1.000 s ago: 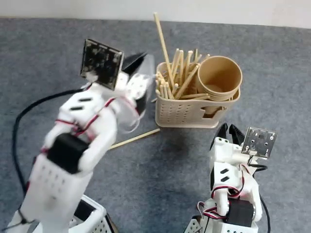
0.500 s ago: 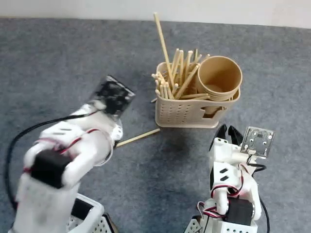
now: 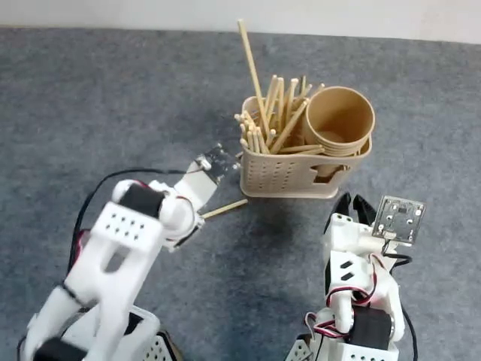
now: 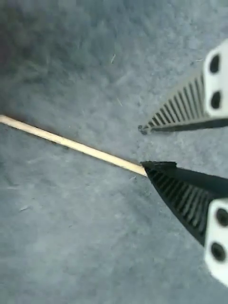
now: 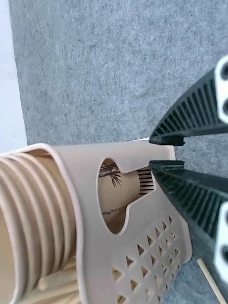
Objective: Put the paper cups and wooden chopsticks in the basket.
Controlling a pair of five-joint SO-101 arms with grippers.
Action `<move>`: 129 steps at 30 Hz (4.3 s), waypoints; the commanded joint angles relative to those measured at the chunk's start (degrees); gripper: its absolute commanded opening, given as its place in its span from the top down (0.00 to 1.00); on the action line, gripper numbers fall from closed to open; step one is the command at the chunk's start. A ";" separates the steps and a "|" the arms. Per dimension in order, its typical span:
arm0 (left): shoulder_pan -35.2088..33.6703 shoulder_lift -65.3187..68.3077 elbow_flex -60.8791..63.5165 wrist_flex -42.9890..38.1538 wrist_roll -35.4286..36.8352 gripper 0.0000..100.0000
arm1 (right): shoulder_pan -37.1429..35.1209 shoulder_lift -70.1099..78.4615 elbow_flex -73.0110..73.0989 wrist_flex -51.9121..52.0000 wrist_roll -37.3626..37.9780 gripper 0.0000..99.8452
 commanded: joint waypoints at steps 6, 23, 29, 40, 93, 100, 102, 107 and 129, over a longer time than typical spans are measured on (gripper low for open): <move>-6.90 20.53 -7.25 -4.22 -5.89 0.86 | -0.22 -0.22 -0.66 -1.80 0.79 0.93; -6.90 39.25 -17.89 -4.66 -6.24 0.86 | -0.22 -0.22 -0.66 -1.80 0.79 0.93; -6.55 46.37 -24.66 0.09 -6.51 0.99 | -0.22 -0.22 -0.66 -1.80 0.79 0.93; -6.55 32.04 -11.56 2.20 -6.51 1.00 | -0.22 -0.22 -0.66 -1.80 0.79 0.93; 12.18 -15.16 -20.26 -52.84 24.09 0.99 | -0.22 -0.22 -0.48 -2.68 0.79 0.93; 15.16 -3.21 -22.11 -60.48 24.09 0.99 | -0.22 -0.22 -0.31 -3.21 0.79 0.93; 16.04 0.04 -22.81 -61.98 24.18 0.99 | -0.22 -0.22 -0.31 -3.21 0.79 0.93; 16.40 7.25 -23.16 -64.88 28.22 0.99 | -0.22 -0.22 -0.31 -3.21 0.79 0.93; 15.43 6.11 -34.77 -38.51 28.75 0.88 | -0.22 -0.22 -0.31 -3.30 0.79 0.93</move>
